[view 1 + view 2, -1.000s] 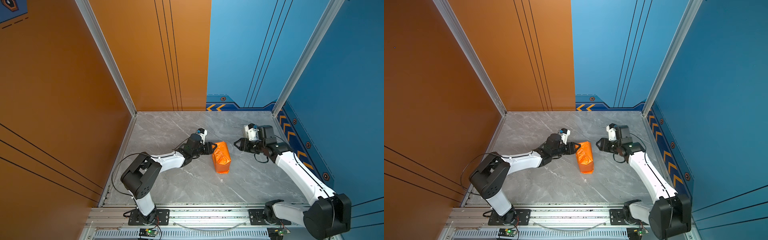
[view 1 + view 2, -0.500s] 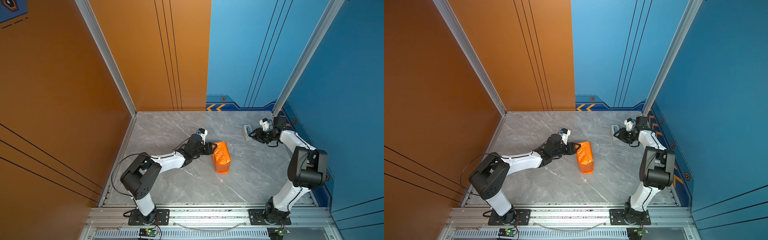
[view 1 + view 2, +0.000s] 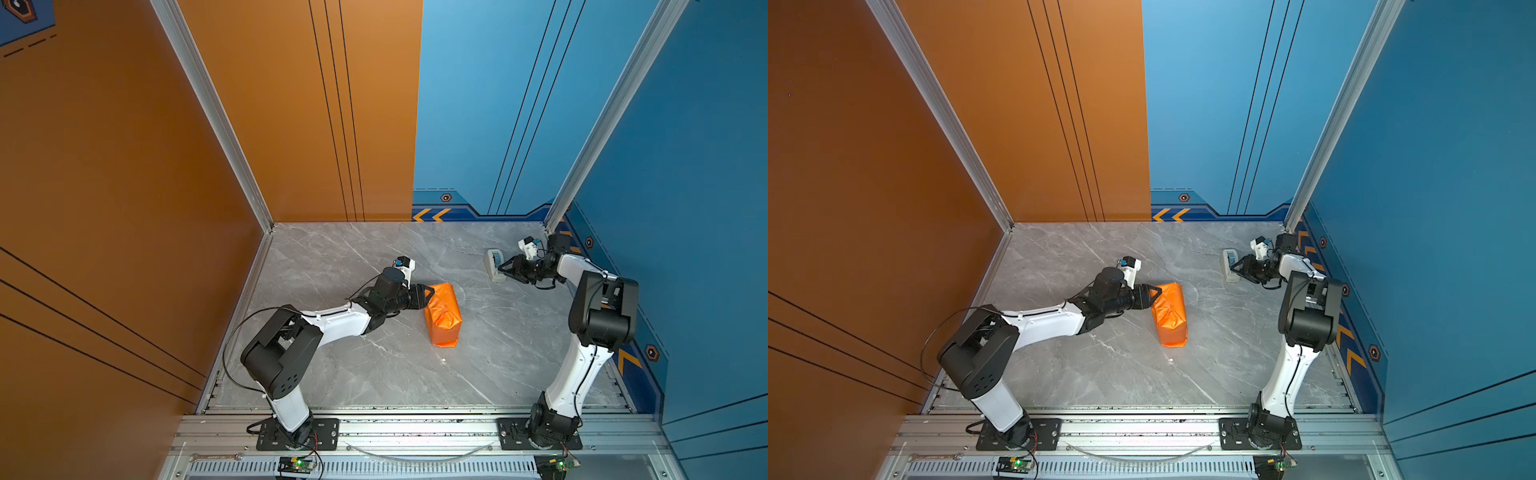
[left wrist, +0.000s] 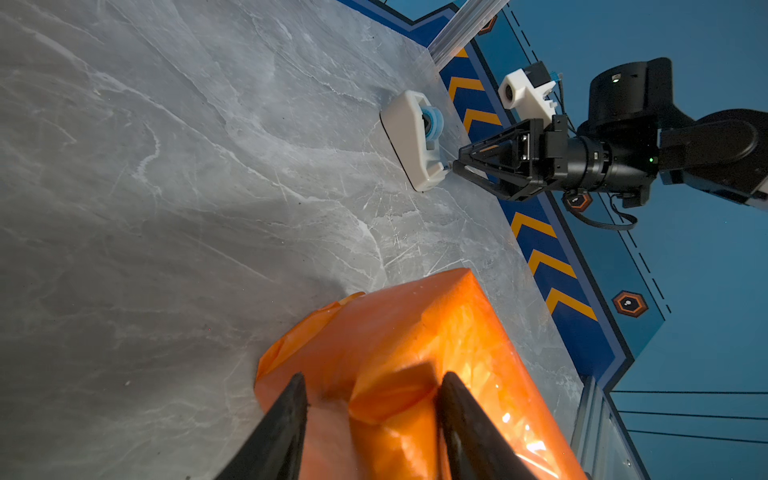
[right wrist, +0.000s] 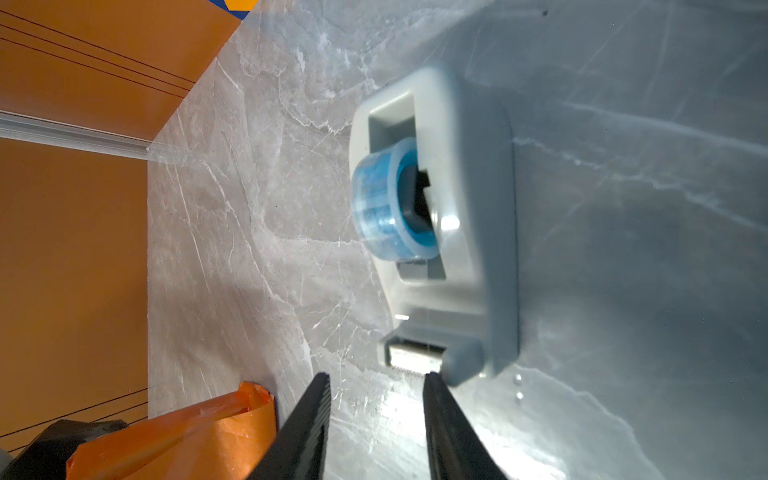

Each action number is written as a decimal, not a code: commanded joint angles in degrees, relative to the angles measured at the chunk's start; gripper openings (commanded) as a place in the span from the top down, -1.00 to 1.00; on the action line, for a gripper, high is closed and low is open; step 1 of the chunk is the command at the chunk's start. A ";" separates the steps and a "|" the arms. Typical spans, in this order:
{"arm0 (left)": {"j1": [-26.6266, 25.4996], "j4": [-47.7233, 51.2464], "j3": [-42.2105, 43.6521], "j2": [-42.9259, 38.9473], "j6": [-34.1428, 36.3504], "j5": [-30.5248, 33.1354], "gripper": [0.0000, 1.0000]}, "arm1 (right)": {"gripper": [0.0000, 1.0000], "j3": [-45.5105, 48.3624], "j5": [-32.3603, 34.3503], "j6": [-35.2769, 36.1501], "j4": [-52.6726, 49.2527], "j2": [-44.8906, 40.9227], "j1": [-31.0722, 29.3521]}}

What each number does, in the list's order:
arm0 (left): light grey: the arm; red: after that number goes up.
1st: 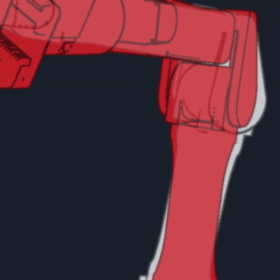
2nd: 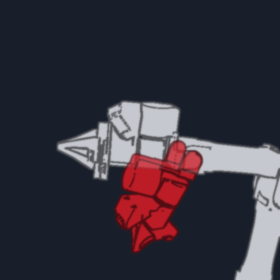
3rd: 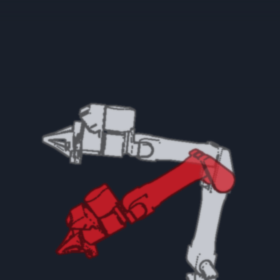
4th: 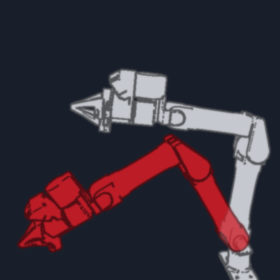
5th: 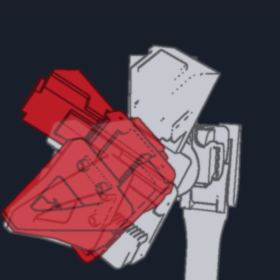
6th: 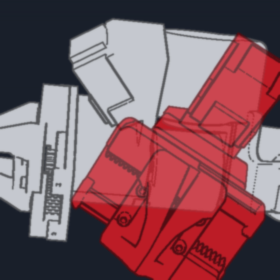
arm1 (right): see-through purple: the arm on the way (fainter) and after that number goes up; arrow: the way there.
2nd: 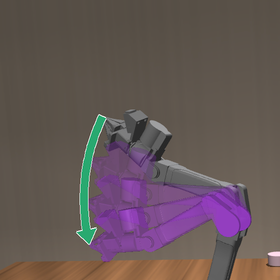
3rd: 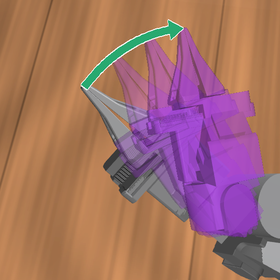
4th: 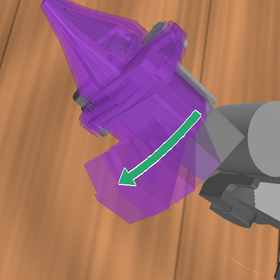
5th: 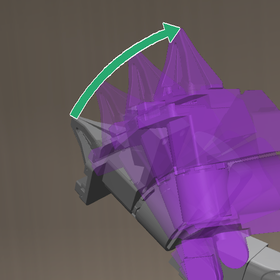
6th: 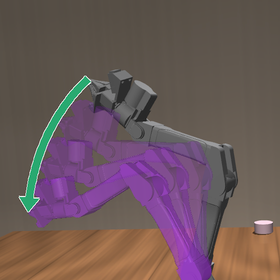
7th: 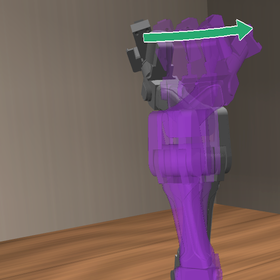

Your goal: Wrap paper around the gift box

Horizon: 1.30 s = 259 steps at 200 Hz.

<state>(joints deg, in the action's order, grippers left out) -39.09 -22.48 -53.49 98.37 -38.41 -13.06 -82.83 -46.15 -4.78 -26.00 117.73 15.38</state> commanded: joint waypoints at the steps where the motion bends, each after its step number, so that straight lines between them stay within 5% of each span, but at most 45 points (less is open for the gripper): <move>1: -0.39 9.27 0.94 2.36 1.73 3.38 -0.05 | 0.19 -1.72 -0.35 1.97 1.52 0.70 0.06; 197: -0.82 10.35 -0.10 2.62 2.11 4.09 -0.05 | 0.27 -15.60 -7.41 7.63 -10.52 14.45 -0.08; 259: -1.07 10.66 -0.21 2.68 2.11 4.19 -0.05 | 0.45 -17.95 -12.06 8.70 -14.51 17.10 0.62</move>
<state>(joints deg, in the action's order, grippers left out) -39.46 -20.75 -54.48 98.37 -38.39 -11.97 -99.98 -56.55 1.89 -36.58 132.16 16.80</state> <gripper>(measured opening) 0.524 0.286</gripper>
